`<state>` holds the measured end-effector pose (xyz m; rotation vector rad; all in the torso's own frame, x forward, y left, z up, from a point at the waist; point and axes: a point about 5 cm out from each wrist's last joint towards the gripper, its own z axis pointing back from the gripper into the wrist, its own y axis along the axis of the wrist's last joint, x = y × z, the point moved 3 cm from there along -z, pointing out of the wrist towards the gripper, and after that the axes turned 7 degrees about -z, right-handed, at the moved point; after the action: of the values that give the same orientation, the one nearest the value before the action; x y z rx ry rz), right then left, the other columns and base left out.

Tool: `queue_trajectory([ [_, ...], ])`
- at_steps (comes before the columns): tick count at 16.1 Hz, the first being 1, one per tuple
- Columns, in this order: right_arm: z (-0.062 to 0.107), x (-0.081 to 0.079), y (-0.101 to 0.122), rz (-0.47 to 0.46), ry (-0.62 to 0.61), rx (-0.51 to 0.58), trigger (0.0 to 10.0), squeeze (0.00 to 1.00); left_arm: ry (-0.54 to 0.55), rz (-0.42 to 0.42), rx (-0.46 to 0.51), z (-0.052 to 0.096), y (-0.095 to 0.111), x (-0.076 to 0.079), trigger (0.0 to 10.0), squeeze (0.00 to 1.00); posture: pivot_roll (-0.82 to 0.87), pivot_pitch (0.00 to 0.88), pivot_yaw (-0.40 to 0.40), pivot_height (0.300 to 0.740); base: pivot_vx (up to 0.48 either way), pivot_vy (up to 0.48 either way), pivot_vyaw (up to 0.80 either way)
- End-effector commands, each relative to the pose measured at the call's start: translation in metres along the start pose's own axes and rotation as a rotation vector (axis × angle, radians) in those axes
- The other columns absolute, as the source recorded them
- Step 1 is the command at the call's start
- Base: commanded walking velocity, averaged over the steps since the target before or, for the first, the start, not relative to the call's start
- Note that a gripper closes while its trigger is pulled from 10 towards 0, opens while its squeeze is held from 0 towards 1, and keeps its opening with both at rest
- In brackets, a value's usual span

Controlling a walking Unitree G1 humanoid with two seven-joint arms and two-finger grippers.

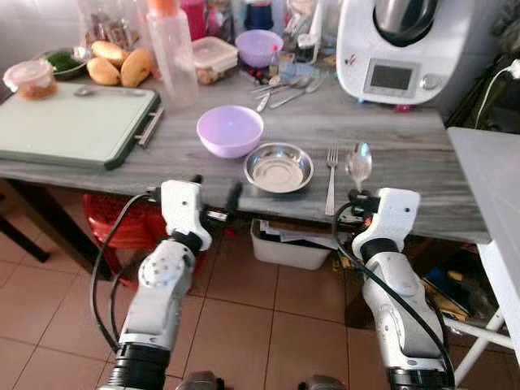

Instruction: Setting the table

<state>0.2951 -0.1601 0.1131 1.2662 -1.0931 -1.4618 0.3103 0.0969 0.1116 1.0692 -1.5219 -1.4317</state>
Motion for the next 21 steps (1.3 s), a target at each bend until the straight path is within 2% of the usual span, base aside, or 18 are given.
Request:
queue_trajectory([
  [1, 0.000, 0.005, 0.001, 0.001, -0.020, 0.002, 10.0, 0.00, -0.023, -0.002, 0.031, 0.001, 0.007, 0.003, 10.0, 0.00, -0.05, 0.000, 0.018, 0.740, 0.000, 0.000, 0.00],
  [6, -0.001, 0.004, 0.002, -0.004, -0.018, 0.004, 10.0, 0.00, -0.030, 0.011, 0.040, 0.002, 0.008, 0.004, 10.0, 0.00, -0.05, 0.000, 0.016, 0.740, 0.302, 0.000, -0.25],
  [10, 0.000, 0.004, 0.001, -0.009, -0.018, 0.002, 10.0, 0.00, -0.033, 0.015, 0.040, 0.002, 0.008, 0.004, 10.0, 0.00, -0.05, 0.000, 0.018, 0.740, 0.382, 0.000, -0.63],
  [14, 0.000, 0.003, 0.002, 0.010, -0.002, 0.001, 10.0, 0.00, -0.019, 0.019, 0.035, 0.002, 0.007, 0.002, 10.0, 0.00, -0.05, 0.000, 0.021, 0.740, 0.358, 0.000, 0.00],
  [18, 0.001, -0.003, 0.002, 0.009, 0.026, 0.007, 10.0, 0.00, 0.039, 0.015, 0.040, 0.003, 0.008, -0.007, 10.0, 0.00, -0.05, 0.000, 0.021, 0.740, 0.000, 0.000, 0.52],
  [21, 0.001, -0.001, 0.001, 0.006, 0.019, -0.003, 10.0, 0.00, 0.100, -0.036, 0.021, 0.010, 0.007, -0.021, 10.0, 0.00, -0.04, 0.000, 0.023, 0.740, 0.000, 0.000, 0.16],
])
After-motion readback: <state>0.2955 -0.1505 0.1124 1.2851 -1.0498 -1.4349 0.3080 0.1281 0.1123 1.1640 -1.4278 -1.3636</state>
